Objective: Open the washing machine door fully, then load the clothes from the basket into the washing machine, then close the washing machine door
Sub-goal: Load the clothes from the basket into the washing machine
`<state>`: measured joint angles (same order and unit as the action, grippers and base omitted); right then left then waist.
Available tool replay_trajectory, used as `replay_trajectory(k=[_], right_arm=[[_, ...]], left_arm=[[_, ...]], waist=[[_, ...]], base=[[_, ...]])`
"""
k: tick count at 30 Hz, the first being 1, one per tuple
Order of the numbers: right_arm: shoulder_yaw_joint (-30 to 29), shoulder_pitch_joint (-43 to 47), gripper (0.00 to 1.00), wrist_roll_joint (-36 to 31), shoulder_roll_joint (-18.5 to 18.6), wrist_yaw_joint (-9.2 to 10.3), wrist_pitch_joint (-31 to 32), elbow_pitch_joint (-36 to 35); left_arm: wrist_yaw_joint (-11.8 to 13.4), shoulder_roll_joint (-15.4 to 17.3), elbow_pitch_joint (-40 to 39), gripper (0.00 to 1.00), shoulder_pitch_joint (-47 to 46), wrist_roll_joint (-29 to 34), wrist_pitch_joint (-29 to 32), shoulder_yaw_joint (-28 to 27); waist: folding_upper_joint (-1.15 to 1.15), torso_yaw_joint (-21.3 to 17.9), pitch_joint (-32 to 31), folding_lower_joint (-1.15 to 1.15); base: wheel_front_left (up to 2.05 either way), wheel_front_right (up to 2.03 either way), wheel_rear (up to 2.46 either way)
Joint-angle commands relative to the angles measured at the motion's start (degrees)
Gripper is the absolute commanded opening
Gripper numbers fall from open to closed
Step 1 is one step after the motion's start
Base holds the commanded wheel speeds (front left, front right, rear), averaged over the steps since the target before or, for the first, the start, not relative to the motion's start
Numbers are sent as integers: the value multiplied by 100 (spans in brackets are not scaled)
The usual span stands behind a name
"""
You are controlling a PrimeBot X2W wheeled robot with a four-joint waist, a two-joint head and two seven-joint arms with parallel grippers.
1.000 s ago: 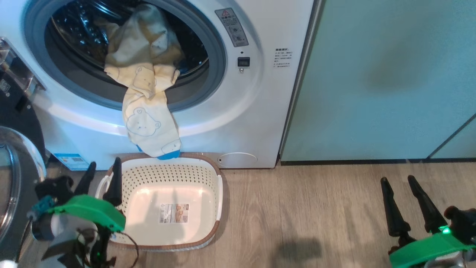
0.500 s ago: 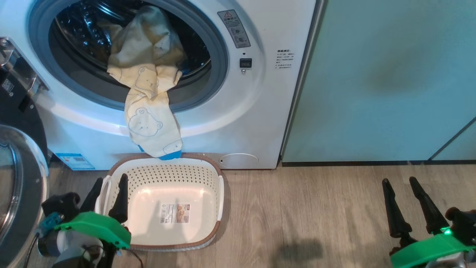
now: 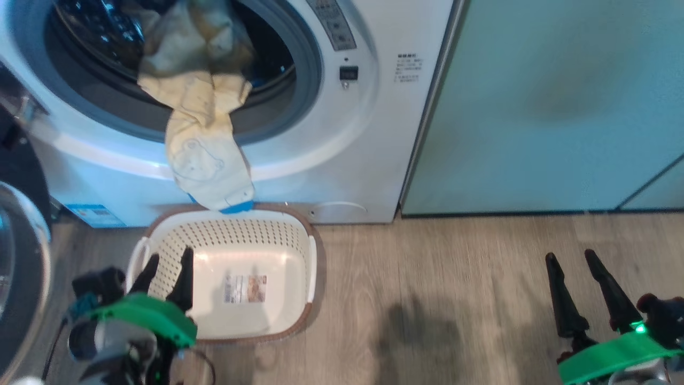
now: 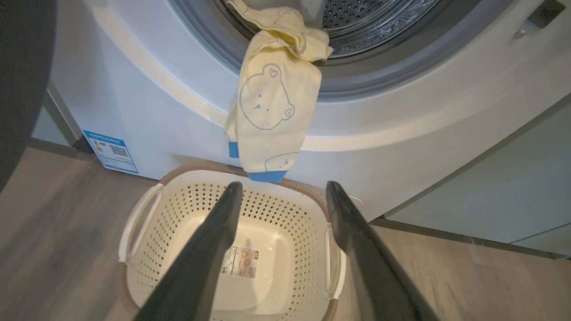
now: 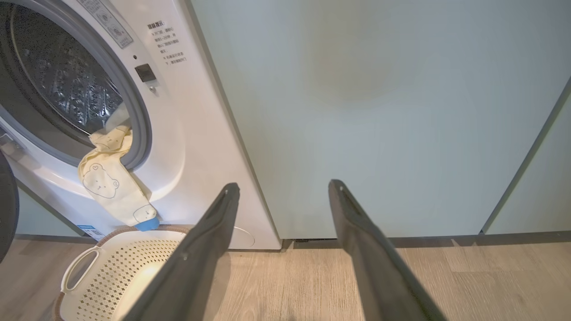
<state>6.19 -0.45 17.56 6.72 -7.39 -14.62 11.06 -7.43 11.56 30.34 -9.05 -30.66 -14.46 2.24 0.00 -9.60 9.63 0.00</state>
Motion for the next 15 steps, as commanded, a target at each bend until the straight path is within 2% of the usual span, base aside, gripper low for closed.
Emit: replay_trajectory(k=[1,15], right_arm=[[135,-260,100,7,118,-10,-38,-204],[267,-1008,100,18,104,-10,-38,-324]], left_arm=[[-5,200,7,100,-469,-141,-53,-111],[-5,945,1697,100,-2298,-1037,-53,757]], waist=[[0,-94,209,0],[0,-542,1704,0]], base=[[0,0,0],[0,0,0]])
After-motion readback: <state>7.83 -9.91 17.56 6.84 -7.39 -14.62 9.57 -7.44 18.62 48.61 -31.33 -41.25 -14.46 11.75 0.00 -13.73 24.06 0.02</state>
